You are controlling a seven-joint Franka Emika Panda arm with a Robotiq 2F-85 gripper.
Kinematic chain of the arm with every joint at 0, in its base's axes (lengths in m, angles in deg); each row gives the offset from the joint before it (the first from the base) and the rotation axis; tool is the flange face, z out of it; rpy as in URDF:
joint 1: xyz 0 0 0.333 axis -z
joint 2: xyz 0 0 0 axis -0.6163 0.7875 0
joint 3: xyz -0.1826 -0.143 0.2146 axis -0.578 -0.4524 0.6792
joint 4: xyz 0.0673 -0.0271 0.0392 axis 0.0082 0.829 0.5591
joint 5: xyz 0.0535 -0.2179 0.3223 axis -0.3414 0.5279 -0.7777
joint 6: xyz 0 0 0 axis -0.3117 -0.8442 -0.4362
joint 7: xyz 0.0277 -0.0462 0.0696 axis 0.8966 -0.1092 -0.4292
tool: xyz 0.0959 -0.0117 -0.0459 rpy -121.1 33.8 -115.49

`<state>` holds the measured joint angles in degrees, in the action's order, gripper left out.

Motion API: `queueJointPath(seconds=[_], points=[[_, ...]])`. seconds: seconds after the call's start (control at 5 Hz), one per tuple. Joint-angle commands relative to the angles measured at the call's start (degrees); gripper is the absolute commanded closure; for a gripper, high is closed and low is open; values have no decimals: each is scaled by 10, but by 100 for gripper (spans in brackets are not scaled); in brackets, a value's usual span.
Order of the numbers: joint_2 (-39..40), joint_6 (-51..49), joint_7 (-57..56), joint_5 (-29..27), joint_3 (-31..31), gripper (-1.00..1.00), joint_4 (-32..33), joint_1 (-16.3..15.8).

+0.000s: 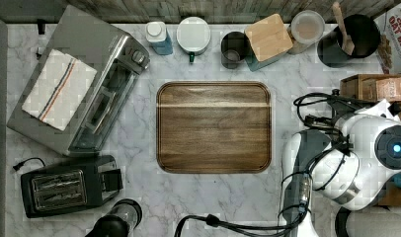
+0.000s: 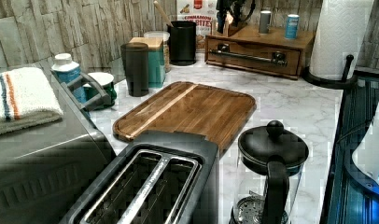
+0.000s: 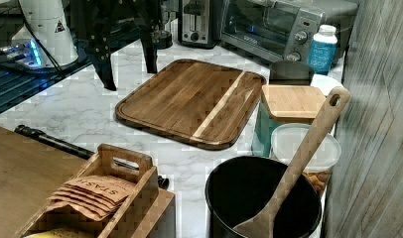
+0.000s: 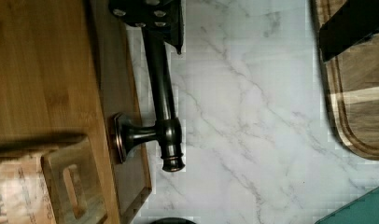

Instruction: Open the drawer.

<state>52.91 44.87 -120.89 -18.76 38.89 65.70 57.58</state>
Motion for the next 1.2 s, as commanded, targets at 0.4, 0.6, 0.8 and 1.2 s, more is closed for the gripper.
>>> queueJointPath(seconds=[0.4, 0.6, 0.8, 1.2], points=[[35, 45, -55, 78, -38, -100, -28, 28], [49, 89, -98, 30, -36, -100, -17, 41], [62, 78, -100, 10, -31, -100, -19, 48], [75, 106, -100, -14, -28, -100, 8, 51]])
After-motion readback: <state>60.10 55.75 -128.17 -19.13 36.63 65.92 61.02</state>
